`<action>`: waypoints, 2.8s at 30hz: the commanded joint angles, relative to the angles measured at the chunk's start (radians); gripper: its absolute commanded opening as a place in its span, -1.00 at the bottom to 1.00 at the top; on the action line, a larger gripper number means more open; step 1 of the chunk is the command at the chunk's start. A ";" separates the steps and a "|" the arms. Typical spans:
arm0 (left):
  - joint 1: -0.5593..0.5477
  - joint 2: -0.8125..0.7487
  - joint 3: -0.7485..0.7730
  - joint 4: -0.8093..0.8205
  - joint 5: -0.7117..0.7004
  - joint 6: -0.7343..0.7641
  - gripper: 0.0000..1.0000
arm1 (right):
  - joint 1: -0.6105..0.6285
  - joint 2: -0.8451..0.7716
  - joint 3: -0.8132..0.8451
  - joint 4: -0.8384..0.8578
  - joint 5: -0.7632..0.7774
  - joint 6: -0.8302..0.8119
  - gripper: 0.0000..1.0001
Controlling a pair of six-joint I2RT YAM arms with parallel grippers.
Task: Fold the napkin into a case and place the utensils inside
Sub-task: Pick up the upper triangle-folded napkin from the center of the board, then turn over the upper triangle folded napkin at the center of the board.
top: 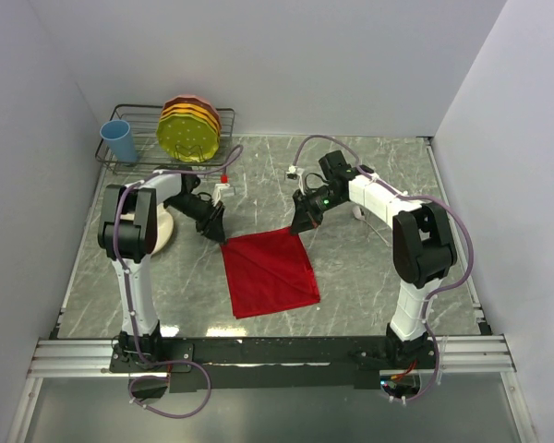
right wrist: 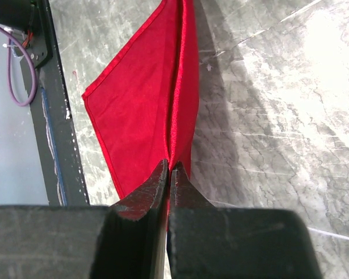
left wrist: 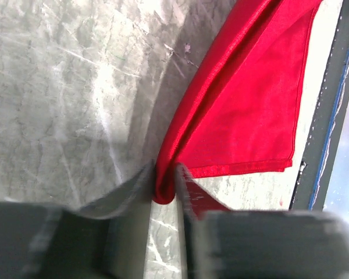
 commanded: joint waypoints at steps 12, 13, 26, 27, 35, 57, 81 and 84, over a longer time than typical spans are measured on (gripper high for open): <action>0.009 -0.260 -0.034 0.143 0.012 -0.180 -0.98 | -0.042 -0.158 0.021 0.078 0.108 0.070 -1.00; 0.009 -0.265 0.017 0.138 0.000 -0.223 -0.99 | -0.057 -0.180 0.027 0.085 0.119 0.071 -1.00; 0.000 -0.312 0.403 0.590 -0.316 -0.440 -0.99 | -0.192 -0.111 0.395 0.330 0.240 -0.158 -1.00; -0.005 -0.330 0.341 0.659 -0.331 -0.401 -0.99 | -0.192 -0.123 0.377 0.349 0.237 -0.207 -1.00; -0.092 -0.478 -0.127 0.860 -0.394 -0.204 -0.99 | -0.090 -0.261 -0.148 0.559 0.268 -0.483 -1.00; -0.302 -0.852 -0.826 0.799 -0.456 -0.116 -0.99 | 0.254 -0.520 -0.700 0.452 0.456 -0.683 -1.00; -0.292 -1.072 -0.728 0.607 -0.319 -0.360 0.26 | 0.187 -0.728 -0.525 0.243 0.454 -0.048 0.58; -0.233 -0.940 -0.619 0.656 -0.290 -0.487 0.25 | 0.066 -0.563 -0.400 0.230 0.409 0.095 0.36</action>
